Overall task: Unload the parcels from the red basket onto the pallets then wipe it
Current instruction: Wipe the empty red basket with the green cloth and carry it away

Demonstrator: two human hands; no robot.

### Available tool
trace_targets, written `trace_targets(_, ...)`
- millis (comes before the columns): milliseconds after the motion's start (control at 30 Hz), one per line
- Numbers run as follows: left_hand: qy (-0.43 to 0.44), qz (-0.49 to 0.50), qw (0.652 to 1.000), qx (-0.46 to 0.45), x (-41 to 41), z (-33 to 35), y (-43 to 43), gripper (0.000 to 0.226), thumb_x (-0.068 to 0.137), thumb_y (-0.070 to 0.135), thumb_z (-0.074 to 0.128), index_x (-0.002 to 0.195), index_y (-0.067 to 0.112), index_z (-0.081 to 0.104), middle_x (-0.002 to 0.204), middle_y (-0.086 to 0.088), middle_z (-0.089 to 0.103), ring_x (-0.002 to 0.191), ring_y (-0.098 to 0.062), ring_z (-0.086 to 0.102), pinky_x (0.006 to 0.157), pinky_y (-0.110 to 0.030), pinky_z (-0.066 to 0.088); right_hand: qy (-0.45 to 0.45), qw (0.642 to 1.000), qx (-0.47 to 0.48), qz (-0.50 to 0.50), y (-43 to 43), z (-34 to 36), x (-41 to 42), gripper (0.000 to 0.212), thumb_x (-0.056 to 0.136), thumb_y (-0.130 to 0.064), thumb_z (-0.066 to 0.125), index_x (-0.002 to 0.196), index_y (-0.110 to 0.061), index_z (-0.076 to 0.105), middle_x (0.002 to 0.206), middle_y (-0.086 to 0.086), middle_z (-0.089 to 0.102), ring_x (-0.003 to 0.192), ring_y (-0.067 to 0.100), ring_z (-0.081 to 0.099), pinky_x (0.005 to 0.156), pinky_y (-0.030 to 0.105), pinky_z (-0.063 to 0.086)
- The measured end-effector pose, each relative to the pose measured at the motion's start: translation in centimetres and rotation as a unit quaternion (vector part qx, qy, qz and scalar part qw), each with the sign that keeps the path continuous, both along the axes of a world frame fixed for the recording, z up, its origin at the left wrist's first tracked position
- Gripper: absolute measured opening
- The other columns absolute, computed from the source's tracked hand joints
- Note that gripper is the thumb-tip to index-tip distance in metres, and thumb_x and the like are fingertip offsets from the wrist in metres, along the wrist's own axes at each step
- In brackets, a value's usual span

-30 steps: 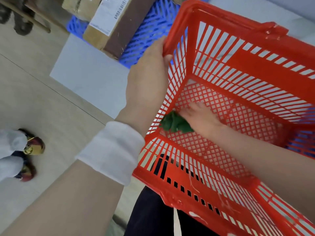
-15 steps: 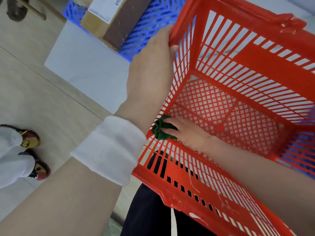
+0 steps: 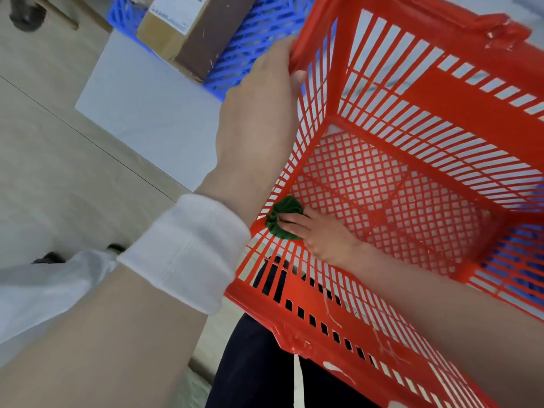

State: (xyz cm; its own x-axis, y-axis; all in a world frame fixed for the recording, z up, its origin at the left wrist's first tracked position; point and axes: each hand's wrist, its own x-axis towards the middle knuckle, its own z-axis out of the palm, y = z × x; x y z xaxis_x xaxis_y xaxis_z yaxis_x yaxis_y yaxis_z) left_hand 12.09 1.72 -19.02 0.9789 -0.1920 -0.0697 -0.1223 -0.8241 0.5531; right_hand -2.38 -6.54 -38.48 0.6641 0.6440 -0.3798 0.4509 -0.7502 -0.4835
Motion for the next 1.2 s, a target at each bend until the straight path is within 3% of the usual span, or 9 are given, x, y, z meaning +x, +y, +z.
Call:
trace_targets(167, 0.007, -0.003, 1.000, 0.017, 0.0, 0.2, 0.0, 0.045, 0.091, 0.045, 0.033, 0.131, 0.028, 0.042, 0.124, 0.005, 0.059, 0.101, -0.015, 0.062, 0.086, -0.041, 0.052, -0.048, 0.999, -0.016, 0.015, -5.8, 1.9, -2.0, 0.066, 0.068, -0.001, 0.064, 0.129, -0.023, 0.051, 0.140, -0.001, 0.046, 0.113, 0.024, 0.046, 0.066, 0.027, 0.054)
trace_targets(333, 0.002, 0.008, 1.000, 0.018, -0.2, 0.1, -0.1, 0.047, 0.091, 0.049, 0.032, 0.132, 0.029, 0.041, 0.125, 0.008, 0.059, 0.091, -0.004, 0.058, 0.081, -0.029, 0.050, 0.029, 0.972, -0.137, 0.190, -14.1, 3.2, -7.2, 0.059, 0.085, -0.003, 0.049, 0.135, -0.023, 0.025, 0.152, 0.008, 0.017, 0.132, 0.029, 0.026, 0.095, 0.039, 0.043)
trace_targets(467, -0.009, 0.008, 1.000, 0.017, -0.5, 0.0, -0.1, 0.047, 0.090, 0.049, 0.032, 0.131, 0.030, 0.042, 0.117, 0.012, 0.059, 0.087, -0.003, 0.054, 0.077, -0.025, 0.044, -0.051, 0.967, -0.230, -0.100, -17.3, 3.1, -3.9, 0.056, 0.082, -0.009, 0.059, 0.132, -0.020, 0.038, 0.139, 0.010, 0.034, 0.124, 0.028, 0.035, 0.088, 0.040, 0.045)
trace_targets(567, -0.025, 0.014, 0.999, 0.031, -0.5, 0.0, -0.1, 0.042, 0.090, 0.046, 0.031, 0.128, 0.034, 0.042, 0.108, 0.021, 0.055, 0.089, -0.005, 0.056, 0.076, -0.024, 0.039, -0.016, 0.911, -0.141, -0.388, -14.1, 3.0, -4.0, 0.042, 0.085, -0.016, 0.056, 0.125, -0.018, 0.043, 0.126, 0.011, 0.043, 0.105, 0.030, 0.051, 0.075, 0.042, 0.049)
trace_targets(700, -0.023, 0.008, 0.997, 0.067, -0.4, 0.1, -0.3, 0.043, 0.094, 0.039, 0.032, 0.136, 0.030, 0.036, 0.130, 0.004, 0.056, 0.110, -0.021, 0.058, 0.083, -0.031, 0.042, 0.043, 0.959, 0.000, -0.279, -9.8, 3.0, -8.1, 0.036, 0.091, -0.049, 0.042, 0.126, -0.039, 0.038, 0.121, -0.002, 0.050, 0.089, 0.018, 0.062, 0.072, 0.032, 0.056)
trace_targets(800, -0.063, -0.028, 0.989, 0.130, -0.7, 0.4, -0.3, 0.053, 0.096, 0.035, 0.023, 0.145, 0.014, 0.023, 0.147, -0.010, 0.035, 0.134, -0.029, 0.035, 0.107, -0.044, 0.031, 0.096, 0.971, 0.024, -0.218, -11.3, 3.3, -8.3, 0.055, 0.083, -0.021, 0.064, 0.133, -0.034, 0.042, 0.135, 0.008, 0.042, 0.087, 0.010, 0.051, 0.066, 0.018, 0.045)
trace_targets(933, -0.193, -0.278, 0.934, 0.112, -2.7, -1.1, -1.6, 0.045, 0.099, 0.024, 0.031, 0.138, 0.000, 0.036, 0.146, -0.026, 0.028, 0.137, -0.043, 0.023, 0.114, -0.050, 0.017, 0.048, 0.913, 0.009, -0.405, -12.5, 3.1, -6.0, 0.045, 0.083, -0.057, 0.041, 0.121, -0.033, 0.048, 0.122, -0.001, 0.049, 0.089, 0.008, 0.056, 0.065, 0.020, 0.044)
trace_targets(1100, 0.178, -0.476, 0.802, 0.313, -6.6, -8.6, -4.7, 0.070, 0.091, 0.023, 0.050, 0.147, 0.017, 0.009, 0.155, -0.016, -0.008, 0.144, -0.030, -0.006, 0.115, -0.042, 0.002, -0.056, 0.880, -0.046, -0.469, -11.4, 2.0, -7.7, 0.056, 0.080, -0.033, 0.068, 0.131, -0.016, 0.051, 0.133, 0.027, 0.042, 0.118, 0.043, 0.044, 0.098, 0.054, 0.039)
trace_targets(1200, 0.209, -0.451, 0.830, 0.255, -7.0, -11.9, -5.1, 0.073, 0.088, 0.031, 0.056, 0.146, 0.015, 0.015, 0.154, -0.013, 0.016, 0.140, -0.028, 0.020, 0.112, -0.039, 0.020, -0.039, 0.817, -0.053, -0.573, -11.1, 2.2, -7.4, 0.060, 0.083, -0.046, 0.056, 0.135, -0.019, 0.043, 0.130, 0.021, 0.039, 0.118, 0.036, 0.040, 0.097, 0.049, 0.039)
